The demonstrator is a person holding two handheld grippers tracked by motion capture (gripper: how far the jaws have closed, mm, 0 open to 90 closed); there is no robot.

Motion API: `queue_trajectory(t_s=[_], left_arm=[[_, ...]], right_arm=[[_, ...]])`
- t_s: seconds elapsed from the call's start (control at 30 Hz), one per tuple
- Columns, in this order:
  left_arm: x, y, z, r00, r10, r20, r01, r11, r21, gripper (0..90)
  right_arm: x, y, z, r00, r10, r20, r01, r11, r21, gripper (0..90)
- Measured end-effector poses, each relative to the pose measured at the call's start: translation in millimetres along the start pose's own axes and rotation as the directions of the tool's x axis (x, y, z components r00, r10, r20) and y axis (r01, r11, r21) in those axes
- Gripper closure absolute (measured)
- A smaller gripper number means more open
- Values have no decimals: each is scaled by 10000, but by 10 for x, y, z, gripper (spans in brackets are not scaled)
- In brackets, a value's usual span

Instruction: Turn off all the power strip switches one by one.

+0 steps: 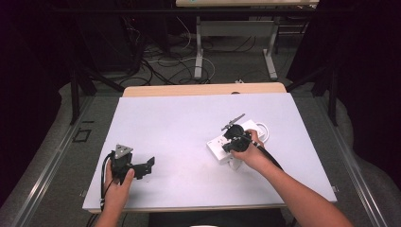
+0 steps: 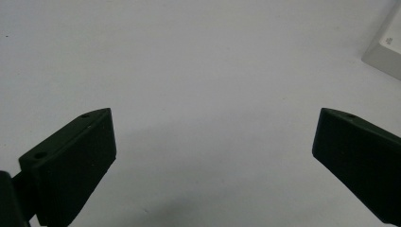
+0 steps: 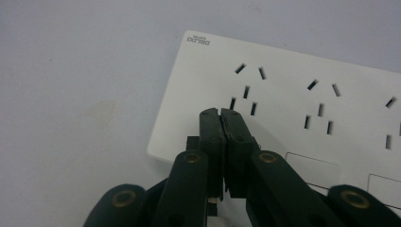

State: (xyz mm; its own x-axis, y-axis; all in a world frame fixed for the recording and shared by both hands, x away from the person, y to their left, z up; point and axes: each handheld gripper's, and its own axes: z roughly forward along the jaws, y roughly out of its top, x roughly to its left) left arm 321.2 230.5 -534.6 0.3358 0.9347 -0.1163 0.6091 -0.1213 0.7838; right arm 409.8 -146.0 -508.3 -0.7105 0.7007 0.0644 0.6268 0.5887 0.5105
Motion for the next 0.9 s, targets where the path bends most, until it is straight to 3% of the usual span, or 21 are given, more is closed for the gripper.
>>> queue_trajectory(t_s=[0.2, 0.23, 0.77, 0.9], left_arm=[[-3, 2, 3, 10000, 3, 18, -3, 10000, -10, 5], [-3, 2, 4, 10000, 5, 17, -5, 10000, -12, 5], [-6, 3, 2, 10000, 25, -1, -25, 10000, -12, 5], [-6, 4, 0, 10000, 33, 2, -33, 10000, -23, 5]], right_arm=[[15, -3, 16, 10000, -58, -41, 57, 9999, -135, 882], [23, 6, -4, 10000, 2, 1, -2, 9998, 220, 882], [20, -12, 33, 10000, 7, 7, -8, 9999, 121, 900], [38, -22, 66, 9998, -191, 61, 190, 9998, 77, 900]])
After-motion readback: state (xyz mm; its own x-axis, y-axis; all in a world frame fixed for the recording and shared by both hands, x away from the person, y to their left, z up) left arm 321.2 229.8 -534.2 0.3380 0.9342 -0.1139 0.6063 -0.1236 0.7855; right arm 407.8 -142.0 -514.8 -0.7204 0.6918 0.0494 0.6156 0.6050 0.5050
